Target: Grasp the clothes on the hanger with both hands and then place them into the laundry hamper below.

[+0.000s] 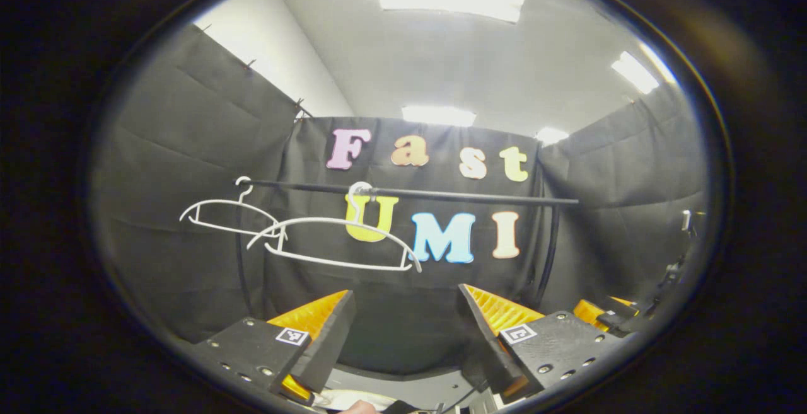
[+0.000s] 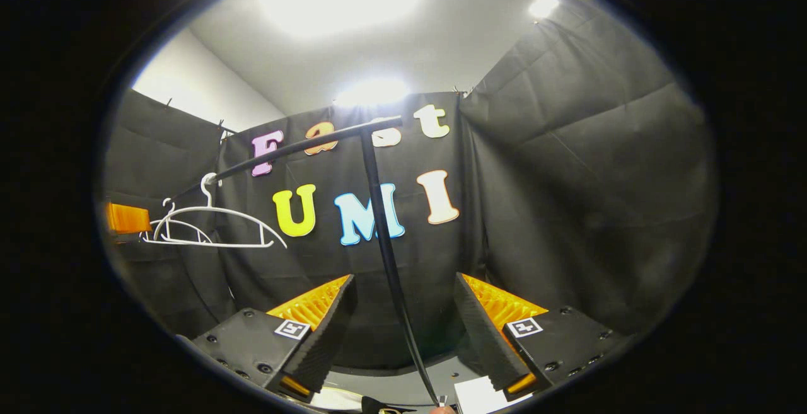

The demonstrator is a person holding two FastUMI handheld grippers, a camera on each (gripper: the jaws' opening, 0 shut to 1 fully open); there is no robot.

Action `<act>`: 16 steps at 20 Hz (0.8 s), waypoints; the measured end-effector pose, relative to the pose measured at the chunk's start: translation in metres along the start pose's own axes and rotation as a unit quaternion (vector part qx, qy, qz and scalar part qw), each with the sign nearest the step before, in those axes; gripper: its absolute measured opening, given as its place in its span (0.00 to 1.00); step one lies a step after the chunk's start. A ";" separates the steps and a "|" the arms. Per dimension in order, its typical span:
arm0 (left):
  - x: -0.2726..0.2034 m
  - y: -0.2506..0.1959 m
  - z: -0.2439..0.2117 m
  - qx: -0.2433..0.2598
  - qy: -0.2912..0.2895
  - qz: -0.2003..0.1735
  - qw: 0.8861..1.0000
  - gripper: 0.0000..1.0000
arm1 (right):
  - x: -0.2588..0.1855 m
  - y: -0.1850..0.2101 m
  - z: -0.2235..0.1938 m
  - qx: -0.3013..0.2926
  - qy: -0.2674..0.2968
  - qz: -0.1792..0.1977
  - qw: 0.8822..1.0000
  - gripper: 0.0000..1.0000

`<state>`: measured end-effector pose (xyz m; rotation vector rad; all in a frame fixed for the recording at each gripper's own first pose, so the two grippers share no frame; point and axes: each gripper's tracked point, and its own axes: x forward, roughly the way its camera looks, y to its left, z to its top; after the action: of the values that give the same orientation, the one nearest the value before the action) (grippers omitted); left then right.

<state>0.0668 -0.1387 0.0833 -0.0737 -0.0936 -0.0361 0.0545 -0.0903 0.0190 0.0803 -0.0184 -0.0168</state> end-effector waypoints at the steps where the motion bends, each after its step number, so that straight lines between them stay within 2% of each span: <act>1: -0.001 0.006 0.007 0.008 -0.008 0.000 1.000 0.95 | -0.003 0.000 -0.001 0.003 0.004 -0.005 1.000 0.92; 6: 0.001 0.045 -0.009 0.008 0.006 0.010 1.000 0.94 | -0.012 0.011 -0.028 -0.001 0.050 -0.022 0.998 0.92; 7: 0.000 0.055 -0.015 0.008 0.013 0.013 1.000 0.95 | -0.014 0.014 -0.031 -0.008 0.055 -0.022 0.998 0.97; 8: -0.003 0.064 -0.021 0.009 0.019 0.014 1.000 0.95 | -0.016 0.017 -0.034 -0.014 0.059 -0.021 0.998 0.92; 9: -0.005 0.072 -0.025 0.009 0.022 0.014 1.000 0.95 | -0.017 0.021 -0.036 -0.021 0.061 -0.021 0.998 0.97; 16: -0.009 0.115 -0.051 0.012 0.026 0.004 1.000 0.94 | -0.023 0.067 -0.049 -0.038 0.052 -0.013 0.998 0.97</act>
<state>0.0674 -0.0277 0.0240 -0.0485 -0.0416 -0.0293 0.0338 -0.0194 -0.0251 0.0053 0.0873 -0.0387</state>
